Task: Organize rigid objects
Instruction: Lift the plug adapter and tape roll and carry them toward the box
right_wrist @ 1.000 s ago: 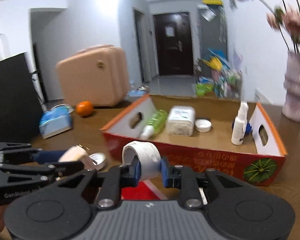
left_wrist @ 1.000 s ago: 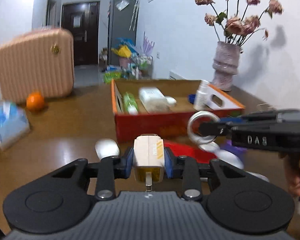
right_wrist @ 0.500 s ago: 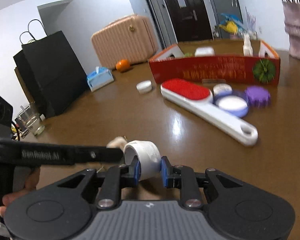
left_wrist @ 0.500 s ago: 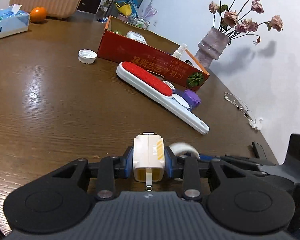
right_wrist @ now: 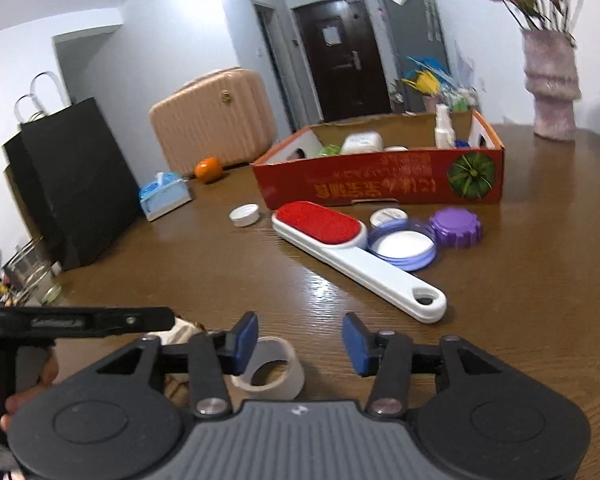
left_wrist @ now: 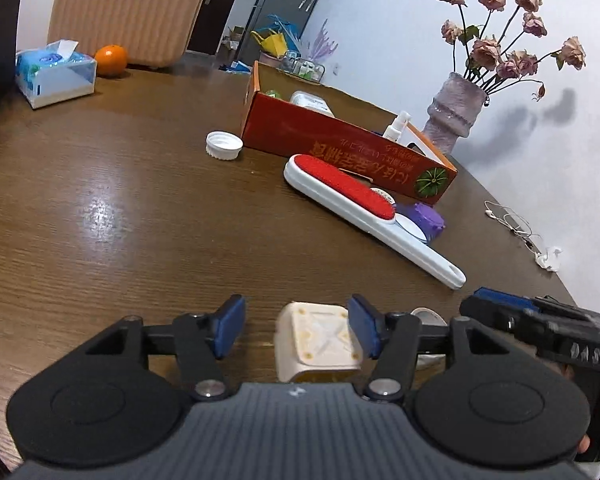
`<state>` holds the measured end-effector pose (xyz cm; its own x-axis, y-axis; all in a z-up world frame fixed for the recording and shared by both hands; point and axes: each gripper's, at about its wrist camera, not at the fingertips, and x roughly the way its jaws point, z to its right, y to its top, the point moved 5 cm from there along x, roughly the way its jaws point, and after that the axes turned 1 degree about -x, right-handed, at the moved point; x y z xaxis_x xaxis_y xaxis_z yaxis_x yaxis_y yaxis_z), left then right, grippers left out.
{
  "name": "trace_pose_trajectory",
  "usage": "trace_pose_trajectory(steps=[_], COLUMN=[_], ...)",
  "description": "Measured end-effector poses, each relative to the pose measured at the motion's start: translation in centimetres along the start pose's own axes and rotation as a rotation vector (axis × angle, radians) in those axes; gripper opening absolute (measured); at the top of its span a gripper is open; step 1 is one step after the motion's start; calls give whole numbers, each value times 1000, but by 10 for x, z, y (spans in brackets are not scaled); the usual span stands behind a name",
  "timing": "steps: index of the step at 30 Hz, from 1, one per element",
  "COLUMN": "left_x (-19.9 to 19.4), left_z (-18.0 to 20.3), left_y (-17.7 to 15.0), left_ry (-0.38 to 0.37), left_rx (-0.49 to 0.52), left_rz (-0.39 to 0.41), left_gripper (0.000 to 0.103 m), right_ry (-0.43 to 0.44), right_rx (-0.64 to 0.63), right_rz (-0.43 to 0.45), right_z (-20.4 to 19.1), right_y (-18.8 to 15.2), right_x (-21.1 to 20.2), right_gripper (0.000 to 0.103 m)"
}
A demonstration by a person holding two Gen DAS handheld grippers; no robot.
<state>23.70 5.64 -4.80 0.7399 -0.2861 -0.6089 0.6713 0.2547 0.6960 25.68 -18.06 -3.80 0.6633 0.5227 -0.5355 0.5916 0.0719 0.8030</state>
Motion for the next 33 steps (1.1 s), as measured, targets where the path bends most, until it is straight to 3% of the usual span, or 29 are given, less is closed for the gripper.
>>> trace_pose_trajectory(steps=[2, 6, 10, 16, 17, 18, 20, 23, 27, 29, 33], left_x=[-4, -13, -3, 12, 14, 16, 16, 17, 21, 26, 51], left_z=[3, 22, 33, 33, 32, 31, 30, 30, 32, 40, 65], left_y=[0, -6, -19, -26, -26, -25, -23, -16, 13, 39, 107], left_ry=[-3, -34, 4, 77, 83, 89, 105, 121, 109, 54, -53], left_rx=[9, 114, 194, 231, 232, 233, 251, 249, 248, 261, 301], left_rz=[4, 31, 4, -19, -24, -27, -8, 10, 44, 63, 105], left_gripper=[59, 71, 71, 65, 60, 44, 39, 39, 39, 39, 39], right_ry=[4, -7, -38, -37, -32, -28, -32, -41, -27, -37, -145], right_rx=[-43, -114, -161, -215, -215, -216, -221, -215, -185, -166, -126], right_rz=[-5, -15, -43, -48, -49, -50, -44, -27, 39, 100, 217], right_z=[-8, -23, -30, -38, -38, -38, -38, -36, -26, -15, 30], right_y=[-4, -13, -20, -24, -24, -24, -24, -20, 2, 22, 83], right_x=[-2, -2, 11, 19, 20, 22, 26, 29, 22, 16, 13], right_gripper=[57, 63, 63, 63, 62, 59, 43, 42, 42, 42, 42])
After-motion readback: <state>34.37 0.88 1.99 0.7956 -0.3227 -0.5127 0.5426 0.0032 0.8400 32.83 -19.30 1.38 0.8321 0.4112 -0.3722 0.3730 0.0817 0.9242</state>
